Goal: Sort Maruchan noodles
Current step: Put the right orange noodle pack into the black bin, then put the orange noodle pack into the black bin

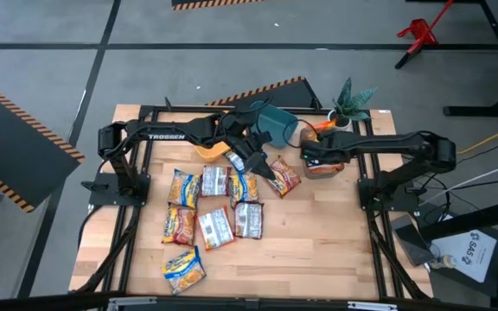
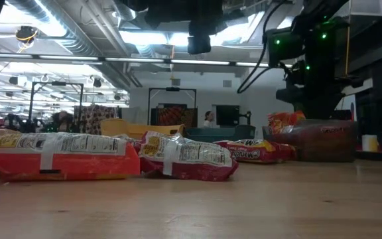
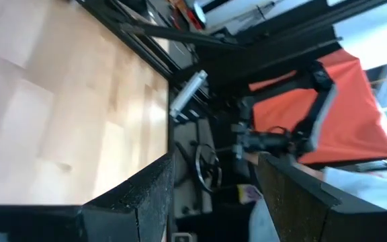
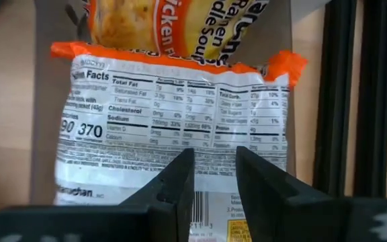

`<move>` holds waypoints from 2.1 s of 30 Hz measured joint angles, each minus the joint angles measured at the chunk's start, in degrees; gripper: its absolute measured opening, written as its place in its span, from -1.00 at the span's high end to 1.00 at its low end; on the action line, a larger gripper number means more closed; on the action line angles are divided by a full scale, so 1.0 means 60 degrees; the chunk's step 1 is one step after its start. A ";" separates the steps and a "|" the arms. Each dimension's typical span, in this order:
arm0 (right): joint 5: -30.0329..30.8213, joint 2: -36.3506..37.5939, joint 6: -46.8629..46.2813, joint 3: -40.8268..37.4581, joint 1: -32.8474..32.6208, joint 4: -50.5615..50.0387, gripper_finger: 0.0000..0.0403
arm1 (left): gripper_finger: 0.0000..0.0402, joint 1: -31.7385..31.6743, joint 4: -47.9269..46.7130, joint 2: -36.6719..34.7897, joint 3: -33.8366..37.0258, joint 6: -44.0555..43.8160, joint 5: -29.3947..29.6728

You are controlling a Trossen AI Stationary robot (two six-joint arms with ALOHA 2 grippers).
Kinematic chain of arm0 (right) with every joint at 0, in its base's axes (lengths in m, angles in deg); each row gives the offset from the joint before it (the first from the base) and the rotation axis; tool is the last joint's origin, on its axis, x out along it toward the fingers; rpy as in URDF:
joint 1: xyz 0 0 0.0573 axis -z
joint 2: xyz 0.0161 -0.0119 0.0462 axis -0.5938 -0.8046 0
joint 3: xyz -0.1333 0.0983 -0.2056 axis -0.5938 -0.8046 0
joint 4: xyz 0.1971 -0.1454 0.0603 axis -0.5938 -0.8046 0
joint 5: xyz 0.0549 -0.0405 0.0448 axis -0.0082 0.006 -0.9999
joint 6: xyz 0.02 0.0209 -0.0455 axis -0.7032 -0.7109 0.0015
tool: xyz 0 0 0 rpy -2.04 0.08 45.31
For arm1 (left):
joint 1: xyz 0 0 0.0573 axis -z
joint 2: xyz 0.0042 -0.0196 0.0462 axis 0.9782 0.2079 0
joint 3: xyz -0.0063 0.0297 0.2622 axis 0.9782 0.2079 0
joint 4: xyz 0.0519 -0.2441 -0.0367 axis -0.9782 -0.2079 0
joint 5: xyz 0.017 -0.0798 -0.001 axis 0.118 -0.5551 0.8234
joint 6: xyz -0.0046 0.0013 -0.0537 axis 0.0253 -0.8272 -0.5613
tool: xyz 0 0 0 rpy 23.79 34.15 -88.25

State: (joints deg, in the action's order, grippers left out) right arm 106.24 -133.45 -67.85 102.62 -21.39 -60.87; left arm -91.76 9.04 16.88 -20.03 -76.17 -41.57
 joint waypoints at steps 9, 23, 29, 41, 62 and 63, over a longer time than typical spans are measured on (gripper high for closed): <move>0.0035 0.0321 0.0405 0.0727 -0.0004 -0.0372 0.51 | -0.05 0.0027 -0.0344 -0.1248 -0.0015 -0.0237 -0.0701; -0.4075 0.0690 0.3659 0.1921 -0.1630 0.3623 0.51 | -0.05 0.2864 -0.5981 -0.5676 -0.0015 0.0479 0.4849; -0.3931 0.0298 0.5691 0.1568 -0.3133 0.5805 0.44 | -0.05 0.4857 -0.7796 -0.5958 0.0027 0.0027 0.8752; -0.3504 -0.2154 0.7346 0.1577 -0.5258 0.8531 -0.19 | -0.06 0.4590 -0.6035 -0.5304 0.3342 -0.0965 0.7765; 0.1443 -0.4996 -0.4055 0.1811 -0.7816 1.3128 -0.19 | -0.05 0.3071 0.0027 -0.5391 0.9084 -0.1159 0.4326; 0.1502 -0.5149 -0.4086 0.1994 -0.7847 1.3155 -0.19 | -0.05 0.3083 0.0069 -0.5391 0.9115 -0.1158 0.4304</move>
State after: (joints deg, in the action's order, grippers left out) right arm 115.26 -164.34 -92.36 114.58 -68.47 18.06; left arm -73.26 9.46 -15.47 34.66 -83.12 -15.75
